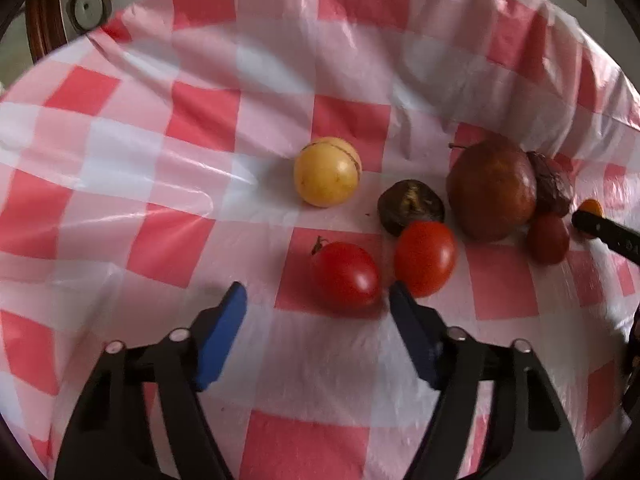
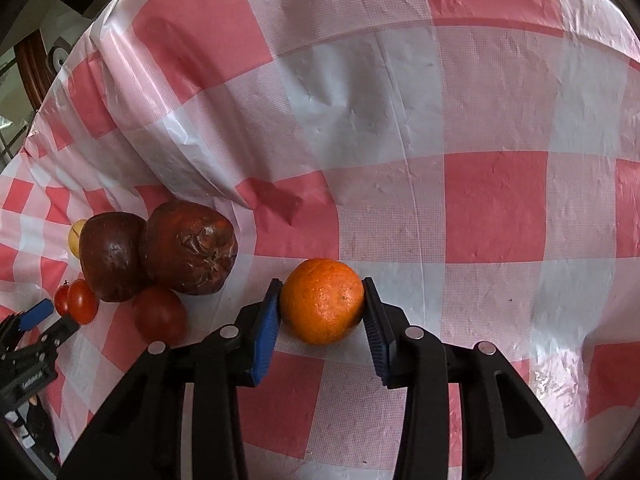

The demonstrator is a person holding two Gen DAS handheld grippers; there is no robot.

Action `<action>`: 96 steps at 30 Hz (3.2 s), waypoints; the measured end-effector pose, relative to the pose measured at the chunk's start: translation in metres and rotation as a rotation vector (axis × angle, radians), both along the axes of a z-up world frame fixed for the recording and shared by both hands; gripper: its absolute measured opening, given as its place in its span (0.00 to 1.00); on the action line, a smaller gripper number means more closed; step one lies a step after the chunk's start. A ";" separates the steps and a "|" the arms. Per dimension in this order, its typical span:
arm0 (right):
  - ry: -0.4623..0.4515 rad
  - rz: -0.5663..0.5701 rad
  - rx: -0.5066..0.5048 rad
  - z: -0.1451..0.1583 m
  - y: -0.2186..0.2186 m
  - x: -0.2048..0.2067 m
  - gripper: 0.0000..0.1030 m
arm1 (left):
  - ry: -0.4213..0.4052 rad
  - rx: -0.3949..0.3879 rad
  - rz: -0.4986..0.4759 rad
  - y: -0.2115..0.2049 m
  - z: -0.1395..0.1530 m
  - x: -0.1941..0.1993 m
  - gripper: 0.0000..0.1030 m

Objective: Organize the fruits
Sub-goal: 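Grasp another mandarin with the right tool, then grasp a red tomato with the left tool while the right tool holds the mandarin, then carry the tomato and mandarin in both tools over the white box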

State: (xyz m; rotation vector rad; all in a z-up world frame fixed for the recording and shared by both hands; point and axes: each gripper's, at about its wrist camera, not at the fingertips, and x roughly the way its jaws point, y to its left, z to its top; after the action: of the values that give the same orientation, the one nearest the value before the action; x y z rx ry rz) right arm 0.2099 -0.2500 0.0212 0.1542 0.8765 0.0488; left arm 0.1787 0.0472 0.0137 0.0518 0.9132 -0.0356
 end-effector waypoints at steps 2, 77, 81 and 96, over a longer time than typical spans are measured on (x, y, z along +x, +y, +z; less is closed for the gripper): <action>0.000 0.000 -0.001 0.001 0.001 -0.001 0.38 | -0.001 -0.020 0.008 0.005 0.000 0.007 0.64; -0.195 0.588 -0.226 0.033 0.305 -0.370 0.37 | -0.401 -0.062 0.263 0.191 0.056 -0.382 0.34; -0.218 0.692 -0.236 0.031 0.338 -0.394 0.37 | -0.388 -0.042 0.330 0.224 0.045 -0.407 0.34; -0.195 1.270 -0.247 -0.011 0.472 -0.506 0.37 | -0.206 -0.028 0.635 0.357 -0.026 -0.499 0.35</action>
State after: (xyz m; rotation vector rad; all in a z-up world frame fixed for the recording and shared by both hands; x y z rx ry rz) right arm -0.2965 0.2217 0.0098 -0.6493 0.6587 1.1145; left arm -0.3203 0.4037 -0.0126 -0.2577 0.6903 0.5382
